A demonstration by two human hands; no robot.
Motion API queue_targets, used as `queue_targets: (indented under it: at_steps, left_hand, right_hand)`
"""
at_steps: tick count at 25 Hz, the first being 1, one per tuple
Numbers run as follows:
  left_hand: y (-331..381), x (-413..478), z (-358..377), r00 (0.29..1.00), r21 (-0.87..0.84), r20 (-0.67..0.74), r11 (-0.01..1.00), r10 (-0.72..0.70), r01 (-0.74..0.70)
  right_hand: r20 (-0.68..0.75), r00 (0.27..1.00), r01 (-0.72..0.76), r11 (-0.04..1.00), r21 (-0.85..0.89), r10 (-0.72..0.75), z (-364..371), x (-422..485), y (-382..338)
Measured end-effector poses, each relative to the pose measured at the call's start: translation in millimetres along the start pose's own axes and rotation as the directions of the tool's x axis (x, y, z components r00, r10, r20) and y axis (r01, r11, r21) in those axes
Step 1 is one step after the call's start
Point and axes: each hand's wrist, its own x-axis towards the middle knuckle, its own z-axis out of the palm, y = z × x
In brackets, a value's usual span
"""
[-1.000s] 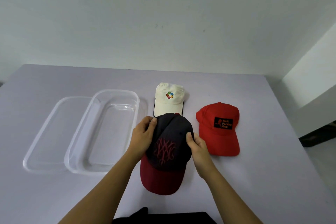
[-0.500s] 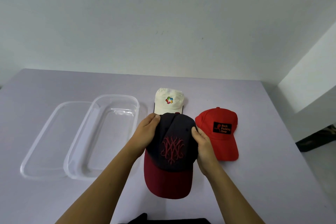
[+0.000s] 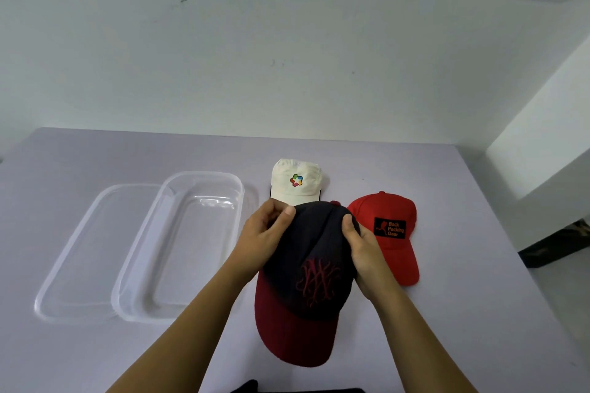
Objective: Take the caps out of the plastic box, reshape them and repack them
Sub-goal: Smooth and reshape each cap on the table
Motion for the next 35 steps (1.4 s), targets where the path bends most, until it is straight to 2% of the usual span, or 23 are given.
queue_targets:
  at_steps: [2, 6, 8, 11, 14, 20, 24, 29, 31, 35]
  left_hand:
    - [-2, 1, -11, 0.998, -0.029, 0.053, 0.999, -0.036, 0.037]
    - [-5, 6, -18, 0.996, 0.114, 0.005, 0.990, -0.089, 0.088]
    - [1, 3, -14, 0.997, 0.119, 0.038, 0.991, -0.070, 0.065]
    - [9, 0, -11, 0.988, 0.085, 0.151, 0.996, -0.028, 0.015]
    - [15, 0, -9, 0.977, -0.076, 0.208, 0.994, -0.057, 0.074]
    - [17, 7, -10, 0.981, -0.278, 0.142, 0.946, -0.132, 0.168]
    - [14, 9, -6, 0.975, -0.362, 0.132, 0.906, -0.182, 0.218]
    - [12, 12, -13, 0.971, -0.447, 0.010, 0.867, -0.240, 0.219]
    - [10, 12, -13, 0.970, -0.462, 0.013, 0.859, -0.243, 0.222]
    - [6, 14, -14, 0.979, -0.372, 0.050, 0.906, -0.198, 0.203]
  right_hand:
    - [-0.004, 1.000, 0.021, 1.000, -0.004, -0.021, -4, -1, -5]
    - [0.007, 0.999, 0.042, 0.988, -0.147, -0.042, -4, 1, -10]
    - [-0.021, 0.996, 0.077, 0.976, -0.204, -0.083, 0, 2, -13]
    - [0.002, 0.988, 0.147, 0.954, -0.260, -0.151, 3, 1, -18]
    - [0.030, 0.989, 0.146, 0.953, -0.266, -0.143, 3, 0, -24]
    - [0.008, 0.999, 0.050, 0.945, -0.323, -0.050, -1, 1, -38]
    - [0.093, 0.996, 0.020, 0.960, -0.278, 0.006, -2, 5, -38]
    - [0.163, 0.983, -0.019, 0.925, -0.380, 0.087, -13, 4, -37]
    - [0.132, 0.984, -0.067, 0.939, -0.338, 0.118, -12, 0, -35]
    - [-0.023, 0.997, -0.083, 0.938, -0.336, 0.080, -5, 2, -27]
